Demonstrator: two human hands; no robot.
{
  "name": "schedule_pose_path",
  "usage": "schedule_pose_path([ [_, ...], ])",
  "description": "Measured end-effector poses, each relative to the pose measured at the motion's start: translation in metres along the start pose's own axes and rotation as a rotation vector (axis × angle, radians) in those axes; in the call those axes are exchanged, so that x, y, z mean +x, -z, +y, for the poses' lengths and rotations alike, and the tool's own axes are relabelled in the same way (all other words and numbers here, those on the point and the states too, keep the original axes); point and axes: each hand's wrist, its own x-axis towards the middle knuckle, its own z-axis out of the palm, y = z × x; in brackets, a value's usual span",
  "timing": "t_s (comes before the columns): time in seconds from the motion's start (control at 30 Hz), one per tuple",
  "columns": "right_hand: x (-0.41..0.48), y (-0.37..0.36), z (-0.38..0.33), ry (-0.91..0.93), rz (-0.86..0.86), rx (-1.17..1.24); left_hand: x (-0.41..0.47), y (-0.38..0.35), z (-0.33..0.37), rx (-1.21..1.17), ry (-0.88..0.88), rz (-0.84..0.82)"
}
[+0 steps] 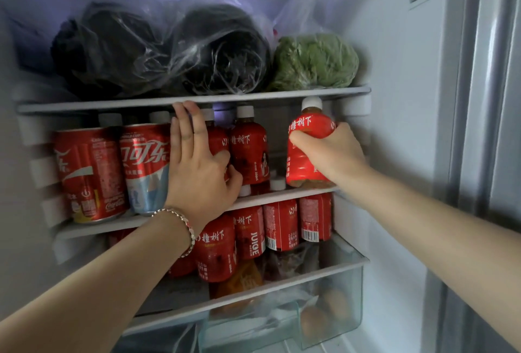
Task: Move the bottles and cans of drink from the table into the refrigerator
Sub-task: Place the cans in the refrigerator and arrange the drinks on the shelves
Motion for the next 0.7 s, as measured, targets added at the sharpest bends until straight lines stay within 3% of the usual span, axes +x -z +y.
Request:
schedule_pose_path([
  [0.17, 0.024, -0.027, 0.022, 0.173, 0.038, -0.146, -0.001, -0.003, 0.001, 0.009, -0.003, 0.021],
  [0.23, 0.037, -0.038, 0.024, 0.116, -0.044, -0.208, -0.001, -0.003, 0.001, 0.017, -0.008, 0.020],
  [0.33, 0.055, -0.048, 0.021, -0.029, -0.188, -0.577, -0.002, -0.005, 0.000, 0.031, -0.016, 0.028],
  [0.43, 0.070, -0.060, 0.021, -0.022, -0.322, -0.554, -0.002, -0.007, -0.002, 0.038, -0.019, 0.038],
  [0.57, 0.090, -0.085, 0.022, 0.045, -0.338, -0.607, -0.002, -0.008, -0.003, 0.049, -0.024, 0.047],
  [0.7, 0.098, -0.105, 0.027, 0.082, -0.534, -0.728, -0.002, -0.008, -0.003, 0.055, -0.026, 0.049],
])
